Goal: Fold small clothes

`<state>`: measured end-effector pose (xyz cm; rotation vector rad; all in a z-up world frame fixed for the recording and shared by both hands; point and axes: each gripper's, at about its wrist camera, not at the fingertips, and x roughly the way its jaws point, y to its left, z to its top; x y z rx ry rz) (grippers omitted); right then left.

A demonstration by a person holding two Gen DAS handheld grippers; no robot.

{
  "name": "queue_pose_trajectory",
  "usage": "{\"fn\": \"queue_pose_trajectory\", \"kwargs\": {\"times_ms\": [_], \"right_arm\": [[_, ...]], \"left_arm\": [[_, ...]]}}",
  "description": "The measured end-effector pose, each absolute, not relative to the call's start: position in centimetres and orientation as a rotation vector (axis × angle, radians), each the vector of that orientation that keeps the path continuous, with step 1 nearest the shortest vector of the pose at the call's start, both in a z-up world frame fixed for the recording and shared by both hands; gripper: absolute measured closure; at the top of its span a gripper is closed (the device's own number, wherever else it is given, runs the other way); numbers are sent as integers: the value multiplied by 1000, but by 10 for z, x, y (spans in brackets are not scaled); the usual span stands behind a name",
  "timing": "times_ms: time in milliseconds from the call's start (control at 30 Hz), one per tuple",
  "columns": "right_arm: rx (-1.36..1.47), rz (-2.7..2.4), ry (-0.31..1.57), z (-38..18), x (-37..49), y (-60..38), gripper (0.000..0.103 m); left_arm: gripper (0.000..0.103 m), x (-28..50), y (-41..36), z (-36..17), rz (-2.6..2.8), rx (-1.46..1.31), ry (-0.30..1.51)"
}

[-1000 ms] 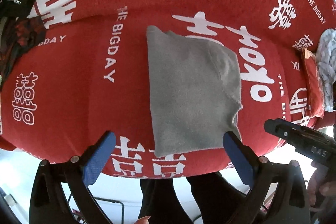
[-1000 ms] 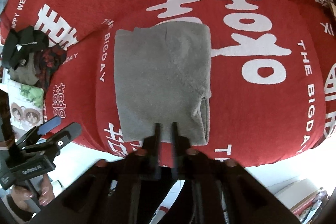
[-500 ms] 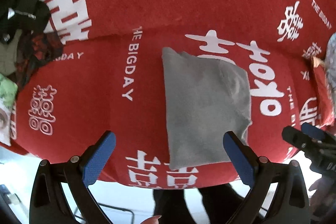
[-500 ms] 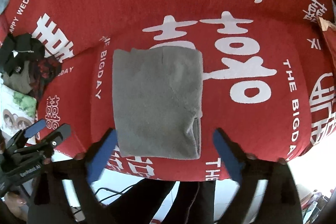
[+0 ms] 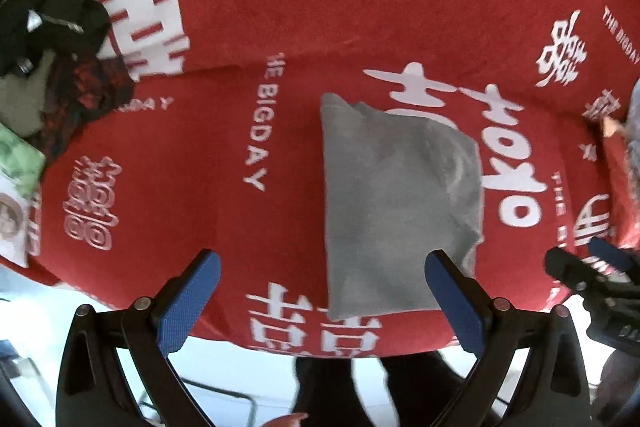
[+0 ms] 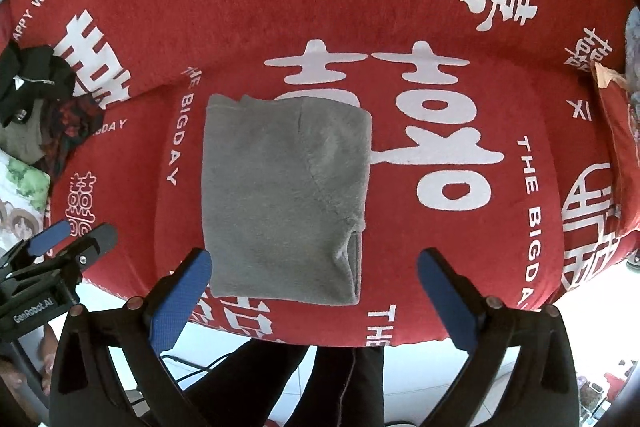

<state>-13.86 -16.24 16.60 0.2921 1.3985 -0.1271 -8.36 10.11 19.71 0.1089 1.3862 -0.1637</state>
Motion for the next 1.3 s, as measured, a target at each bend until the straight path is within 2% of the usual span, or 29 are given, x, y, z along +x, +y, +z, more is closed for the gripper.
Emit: {"fn": "queue_pose_trajectory", "kwargs": {"times_ms": [1300], "right_arm": [[250, -153, 1433, 165, -134, -159, 1]], "left_arm": [[1, -91, 92, 198, -180, 132, 1424]]}}
